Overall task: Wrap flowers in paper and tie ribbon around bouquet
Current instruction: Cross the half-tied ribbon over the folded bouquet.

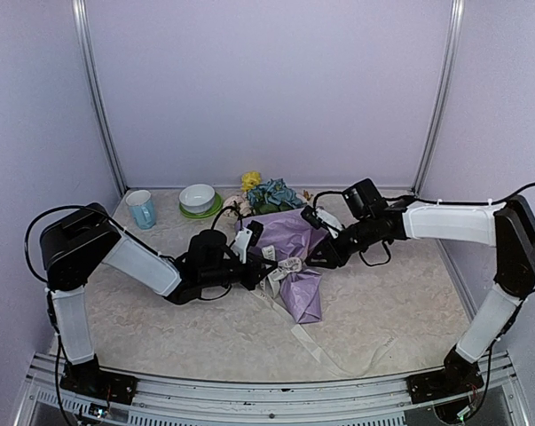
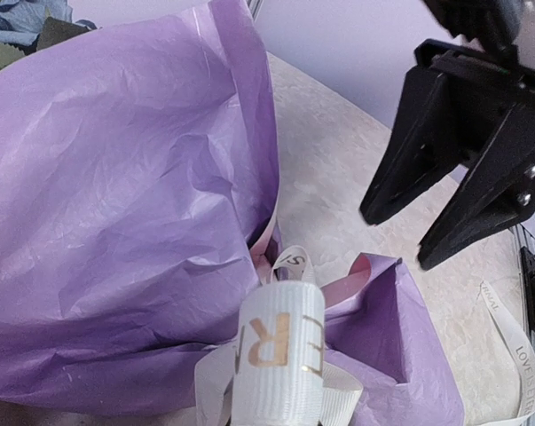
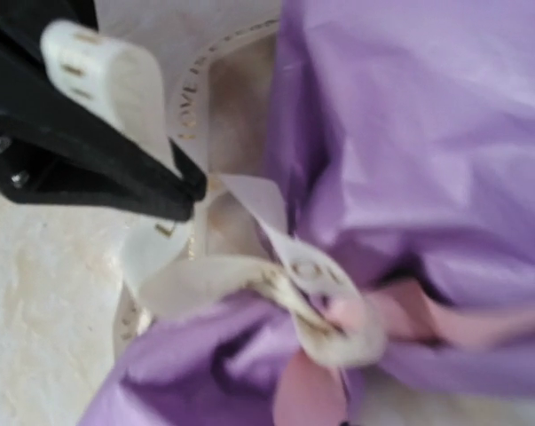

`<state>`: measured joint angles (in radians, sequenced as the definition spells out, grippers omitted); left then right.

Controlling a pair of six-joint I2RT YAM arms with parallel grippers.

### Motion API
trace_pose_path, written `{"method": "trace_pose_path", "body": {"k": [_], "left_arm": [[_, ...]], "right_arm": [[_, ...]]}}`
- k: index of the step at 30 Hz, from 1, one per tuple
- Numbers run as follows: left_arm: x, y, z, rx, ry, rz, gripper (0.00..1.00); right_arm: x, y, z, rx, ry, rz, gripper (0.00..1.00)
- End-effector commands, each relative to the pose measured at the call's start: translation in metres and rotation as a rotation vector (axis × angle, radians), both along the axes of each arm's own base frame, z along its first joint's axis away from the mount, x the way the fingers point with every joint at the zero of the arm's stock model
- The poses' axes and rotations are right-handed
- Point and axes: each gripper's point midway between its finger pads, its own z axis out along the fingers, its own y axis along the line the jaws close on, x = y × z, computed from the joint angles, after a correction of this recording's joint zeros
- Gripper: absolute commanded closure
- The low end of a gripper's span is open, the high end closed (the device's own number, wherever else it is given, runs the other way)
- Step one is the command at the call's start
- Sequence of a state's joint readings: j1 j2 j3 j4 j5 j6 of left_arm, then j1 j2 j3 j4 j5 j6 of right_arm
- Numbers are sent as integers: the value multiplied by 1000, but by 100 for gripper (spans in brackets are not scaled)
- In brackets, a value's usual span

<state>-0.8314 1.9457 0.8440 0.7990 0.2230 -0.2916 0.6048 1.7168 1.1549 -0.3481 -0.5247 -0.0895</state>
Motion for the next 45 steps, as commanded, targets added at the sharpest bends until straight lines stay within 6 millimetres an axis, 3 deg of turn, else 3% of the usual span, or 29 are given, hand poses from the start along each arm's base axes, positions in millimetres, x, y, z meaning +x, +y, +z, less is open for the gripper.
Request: {"method": "trace_pose_path", "body": {"k": [1,6,10,15,21,28,33,34,39,45], "left_arm": [[3,-1,-2,-19,4,2,100],[0,2,0,-29,-1,4,100],[-2,2,0,-39,3,-5,100],[-3,3,2,-44,3,-2,100],[-2,8,1,-35,-4,9,100],[-1,5,0,-37,-2,-2,100],[1,5,1,-37,-5,-1,100],[1,5,2,-39,-4,0,100],[1,6,2,-38,-3,-1,100],[2,7,5,-51,-4,1,100]], "right_arm": [[-9,-20,19,-51,-98,-108,67],[-73,-19,-21,-166,-71,-111,65],[-124,-5,-50,-229,-44,-66,58],[-144,-8,-84,-301,-13,-78,34],[-158,5,-104,-344,-26,-46,34],[-180,12,-122,-434,-20,31,48],[-186,11,-135,-494,-26,38,91],[-186,13,-135,-486,-24,40,99],[-184,32,-112,-389,-57,79,100],[-149,69,-32,-113,-62,73,100]]}}
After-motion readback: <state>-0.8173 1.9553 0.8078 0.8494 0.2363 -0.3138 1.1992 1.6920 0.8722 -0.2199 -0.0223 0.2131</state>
